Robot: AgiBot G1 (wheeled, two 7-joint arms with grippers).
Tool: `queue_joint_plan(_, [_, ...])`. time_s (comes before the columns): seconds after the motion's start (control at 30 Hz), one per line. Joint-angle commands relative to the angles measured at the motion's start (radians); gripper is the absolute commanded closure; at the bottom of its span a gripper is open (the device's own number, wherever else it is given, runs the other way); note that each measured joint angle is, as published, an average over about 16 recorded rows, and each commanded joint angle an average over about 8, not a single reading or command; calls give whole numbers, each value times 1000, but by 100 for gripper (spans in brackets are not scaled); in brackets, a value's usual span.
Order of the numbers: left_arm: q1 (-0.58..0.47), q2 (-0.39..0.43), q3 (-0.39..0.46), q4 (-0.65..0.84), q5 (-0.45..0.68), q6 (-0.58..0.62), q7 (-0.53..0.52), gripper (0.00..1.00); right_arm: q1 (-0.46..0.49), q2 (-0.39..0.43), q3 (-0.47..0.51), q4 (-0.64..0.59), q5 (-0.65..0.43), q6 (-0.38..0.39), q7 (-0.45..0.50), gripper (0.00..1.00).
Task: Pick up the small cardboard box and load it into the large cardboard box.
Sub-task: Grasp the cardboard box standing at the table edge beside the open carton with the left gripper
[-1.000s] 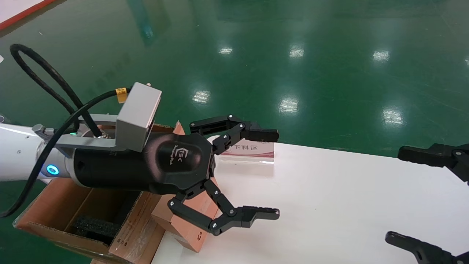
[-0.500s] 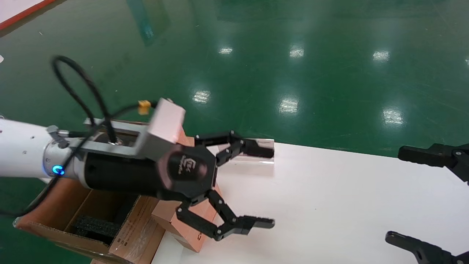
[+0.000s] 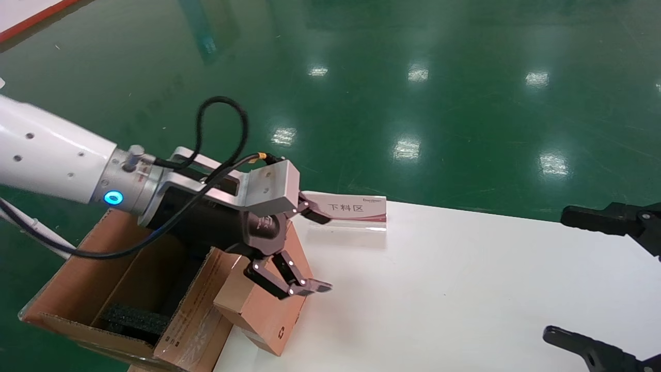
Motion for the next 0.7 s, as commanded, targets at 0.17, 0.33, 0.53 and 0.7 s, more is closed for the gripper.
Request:
queue_joint_plan(0.17, [-145,19,159,0,101,17,-144,0,0,0,0,0,0,0,0,0])
queue_joint_plan(0.33, [-265,27,305,-1,159,18,-274,0,0,0,-1,0,1,0,0,0])
queue_joint_plan(0.53, [-387,34,459,-3,193,17,-398,0,0,1,-1,0,1,1,-1,0])
queue_joint_plan(0.7, [-462,41,578,-3,182,15,-458,0,0,1,-2,0,1,1,-1,0])
